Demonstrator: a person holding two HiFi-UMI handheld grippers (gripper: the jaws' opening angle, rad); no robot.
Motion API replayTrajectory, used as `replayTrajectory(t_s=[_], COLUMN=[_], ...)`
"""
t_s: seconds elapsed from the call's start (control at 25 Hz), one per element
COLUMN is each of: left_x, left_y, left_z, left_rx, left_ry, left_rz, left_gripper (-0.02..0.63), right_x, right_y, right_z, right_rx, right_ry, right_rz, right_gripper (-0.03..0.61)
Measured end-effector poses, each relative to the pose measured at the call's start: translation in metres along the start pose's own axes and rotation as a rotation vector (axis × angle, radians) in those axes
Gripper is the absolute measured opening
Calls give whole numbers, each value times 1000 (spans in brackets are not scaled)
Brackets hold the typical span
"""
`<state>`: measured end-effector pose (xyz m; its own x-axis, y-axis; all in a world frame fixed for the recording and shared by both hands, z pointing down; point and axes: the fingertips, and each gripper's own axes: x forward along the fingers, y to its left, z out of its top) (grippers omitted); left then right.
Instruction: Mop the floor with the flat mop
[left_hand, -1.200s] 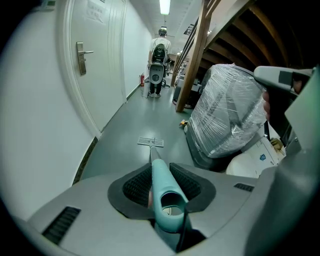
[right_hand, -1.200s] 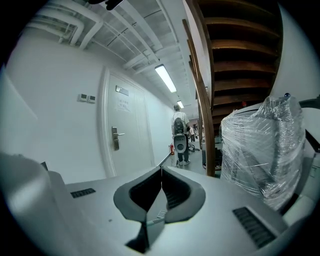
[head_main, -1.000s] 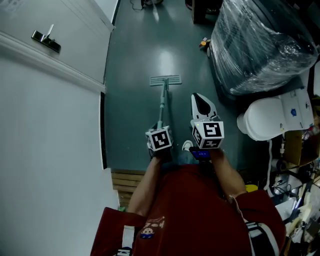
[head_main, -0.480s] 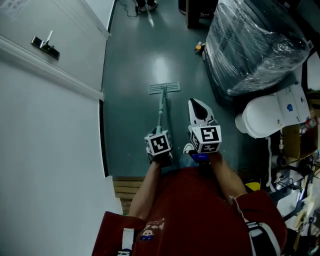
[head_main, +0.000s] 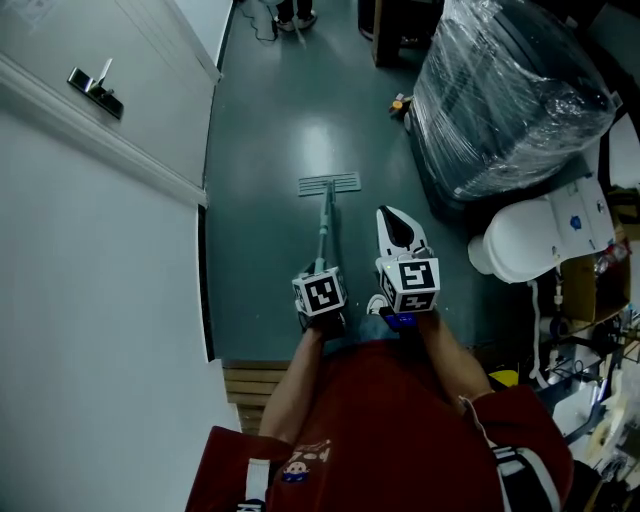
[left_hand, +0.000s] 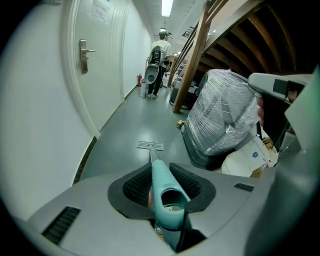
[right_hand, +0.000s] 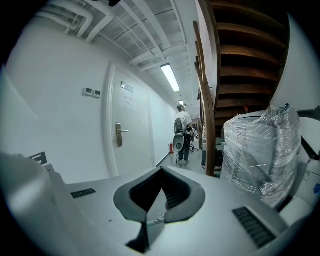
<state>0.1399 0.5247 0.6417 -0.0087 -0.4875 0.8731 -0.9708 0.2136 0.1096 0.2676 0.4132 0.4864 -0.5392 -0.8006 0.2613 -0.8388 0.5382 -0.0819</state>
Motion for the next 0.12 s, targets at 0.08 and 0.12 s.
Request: replayTrajectory(t_s=[0.08,0.12], left_x=[-2,-3], left_y=[5,8], left_z=[0,1], left_rx=[4,6], left_ry=[12,14], left_rz=[6,7], left_gripper=[124,124], right_x=[3,4], right_y=[4,5], right_z=[3,5], right_rx=[1,0], right_ry=[-2,-3], right_rz=[-5,-8], right_gripper=[17,17])
